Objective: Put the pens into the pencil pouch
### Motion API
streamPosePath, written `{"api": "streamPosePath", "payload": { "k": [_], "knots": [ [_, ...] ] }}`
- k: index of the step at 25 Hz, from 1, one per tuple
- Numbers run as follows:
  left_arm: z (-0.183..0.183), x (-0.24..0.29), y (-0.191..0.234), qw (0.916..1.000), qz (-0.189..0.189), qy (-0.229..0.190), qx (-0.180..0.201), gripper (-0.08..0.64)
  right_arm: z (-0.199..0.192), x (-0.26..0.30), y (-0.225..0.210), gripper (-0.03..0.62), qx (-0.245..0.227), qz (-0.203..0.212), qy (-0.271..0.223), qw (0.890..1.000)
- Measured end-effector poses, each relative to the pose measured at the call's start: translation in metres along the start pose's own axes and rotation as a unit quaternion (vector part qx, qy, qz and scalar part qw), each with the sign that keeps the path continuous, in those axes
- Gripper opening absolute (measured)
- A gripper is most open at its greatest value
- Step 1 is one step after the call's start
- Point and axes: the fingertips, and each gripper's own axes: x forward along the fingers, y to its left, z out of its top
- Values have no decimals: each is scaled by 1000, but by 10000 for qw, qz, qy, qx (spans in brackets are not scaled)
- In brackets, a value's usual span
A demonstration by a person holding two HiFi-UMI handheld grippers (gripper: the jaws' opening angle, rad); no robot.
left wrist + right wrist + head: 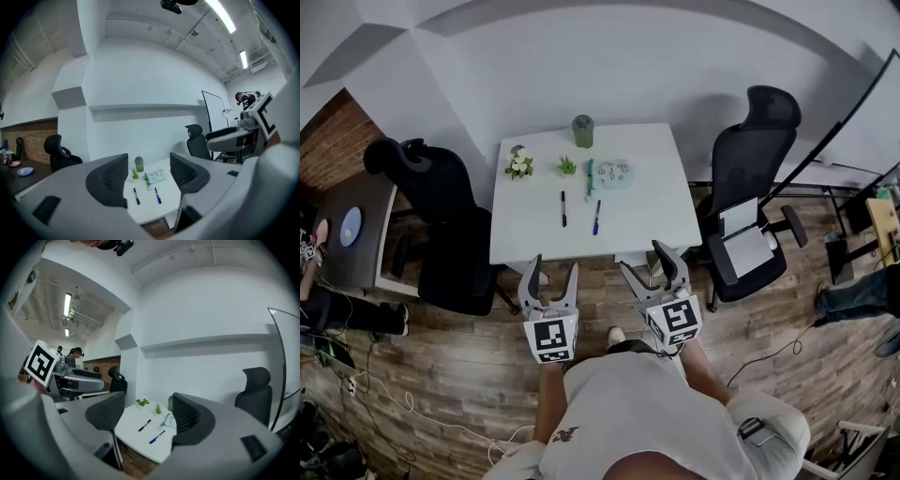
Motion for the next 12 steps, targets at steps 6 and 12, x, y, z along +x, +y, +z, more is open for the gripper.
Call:
{"api": "streamPosePath", "payload": {
  "k": [6,12],
  "knots": [
    [-3,28,4,9999,61,93,11,275,-6,24,-19,322,73,59,65,9999],
    [-5,55,12,9999,67,112,25,275,-9,47,-35,322,77,38,74,9999]
  ]
}}
